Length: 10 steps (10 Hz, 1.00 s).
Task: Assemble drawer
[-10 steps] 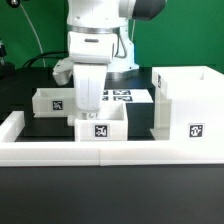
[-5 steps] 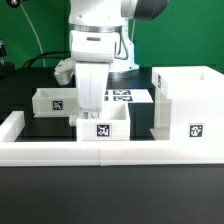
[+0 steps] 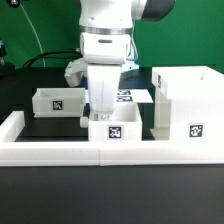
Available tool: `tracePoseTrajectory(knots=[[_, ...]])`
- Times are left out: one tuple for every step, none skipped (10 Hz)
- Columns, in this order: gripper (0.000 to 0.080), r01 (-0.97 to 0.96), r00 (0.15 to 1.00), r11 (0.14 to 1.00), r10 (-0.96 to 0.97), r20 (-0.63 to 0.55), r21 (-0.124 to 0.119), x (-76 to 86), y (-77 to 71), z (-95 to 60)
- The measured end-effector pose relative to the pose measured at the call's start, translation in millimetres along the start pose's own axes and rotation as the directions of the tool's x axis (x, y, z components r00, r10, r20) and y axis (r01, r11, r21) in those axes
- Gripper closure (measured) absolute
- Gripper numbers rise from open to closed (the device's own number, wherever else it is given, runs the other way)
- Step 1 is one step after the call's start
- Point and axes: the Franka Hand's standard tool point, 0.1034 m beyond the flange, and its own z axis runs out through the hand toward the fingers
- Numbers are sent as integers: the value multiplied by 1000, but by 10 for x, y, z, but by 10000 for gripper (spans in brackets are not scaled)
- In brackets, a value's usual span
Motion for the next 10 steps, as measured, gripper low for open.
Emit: tracePoseTrajectory(knots=[[757, 3, 1000, 1000, -3, -3, -17, 32, 16, 2], [757, -1, 1000, 1000, 1, -3, -13, 9, 6, 8], [757, -3, 1000, 1000, 3, -3, -12, -1, 5, 9], [757, 0, 1000, 1000, 0, -3, -21, -4, 10, 15], [757, 3, 1000, 999, -3, -5, -41, -2, -3, 44], [757, 11, 1000, 999, -11, -5, -30, 32, -15, 49], [757, 15, 1000, 999, -16, -4, -30, 45, -6, 43], [757, 10, 1000, 1000, -10, -4, -28, 27, -15, 49], [757, 8, 1000, 1000, -9, -4, -28, 23, -17, 50], [757, 10, 1000, 1000, -10, -5, -27, 31, -21, 55]])
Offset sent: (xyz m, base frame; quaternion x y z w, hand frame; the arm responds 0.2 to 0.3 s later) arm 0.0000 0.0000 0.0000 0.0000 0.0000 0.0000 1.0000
